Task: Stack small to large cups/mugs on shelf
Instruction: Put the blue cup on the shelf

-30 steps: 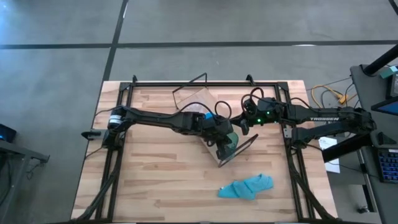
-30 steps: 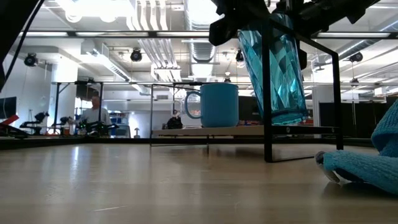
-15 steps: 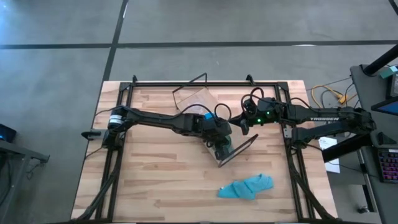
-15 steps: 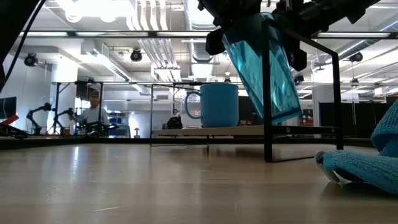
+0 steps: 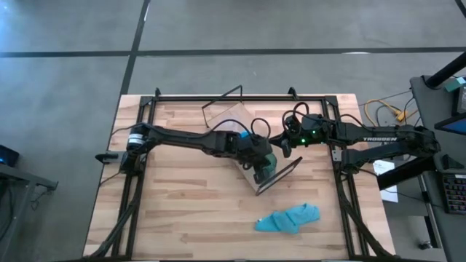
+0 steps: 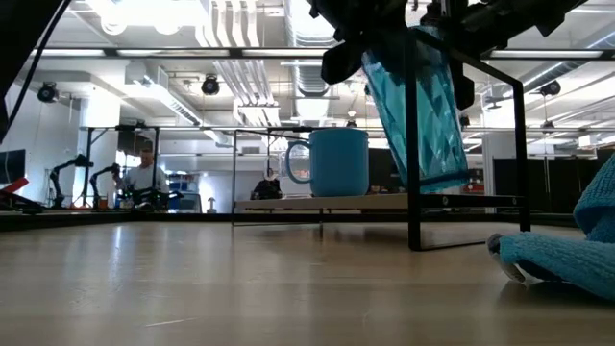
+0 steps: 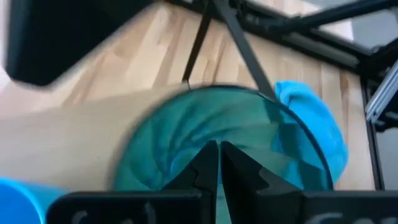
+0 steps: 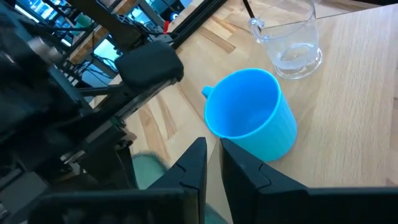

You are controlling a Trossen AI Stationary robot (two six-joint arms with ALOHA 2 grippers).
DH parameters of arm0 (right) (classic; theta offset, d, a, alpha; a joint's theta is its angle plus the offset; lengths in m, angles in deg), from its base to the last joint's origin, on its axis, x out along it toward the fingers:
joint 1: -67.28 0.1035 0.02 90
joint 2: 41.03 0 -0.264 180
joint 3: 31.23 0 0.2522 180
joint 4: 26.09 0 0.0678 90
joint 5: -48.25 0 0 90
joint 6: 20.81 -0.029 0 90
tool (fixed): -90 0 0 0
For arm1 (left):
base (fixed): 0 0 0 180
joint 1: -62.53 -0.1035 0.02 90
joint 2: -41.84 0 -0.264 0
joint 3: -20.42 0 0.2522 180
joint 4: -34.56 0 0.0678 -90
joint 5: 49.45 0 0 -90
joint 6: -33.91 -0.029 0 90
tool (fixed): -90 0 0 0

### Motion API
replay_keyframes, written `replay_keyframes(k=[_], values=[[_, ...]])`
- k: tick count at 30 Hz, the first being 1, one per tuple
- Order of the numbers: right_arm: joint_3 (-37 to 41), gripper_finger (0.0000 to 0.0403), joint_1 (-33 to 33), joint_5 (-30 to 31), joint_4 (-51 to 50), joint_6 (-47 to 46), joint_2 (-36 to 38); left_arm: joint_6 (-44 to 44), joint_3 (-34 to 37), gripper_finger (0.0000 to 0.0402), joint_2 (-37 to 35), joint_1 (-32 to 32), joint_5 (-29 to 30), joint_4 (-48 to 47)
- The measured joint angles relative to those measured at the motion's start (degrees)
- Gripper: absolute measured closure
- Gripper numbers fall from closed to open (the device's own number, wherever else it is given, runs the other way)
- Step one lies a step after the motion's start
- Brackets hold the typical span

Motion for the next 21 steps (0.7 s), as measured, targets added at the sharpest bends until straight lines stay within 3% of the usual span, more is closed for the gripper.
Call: replay_keyframes(k=[21], values=[[0.0,0.0365,0.0,0.02,0.0,0.29,0.0,-1.56,-0.67,0.0398,-0.02,-1.31,-0.03,2.12]])
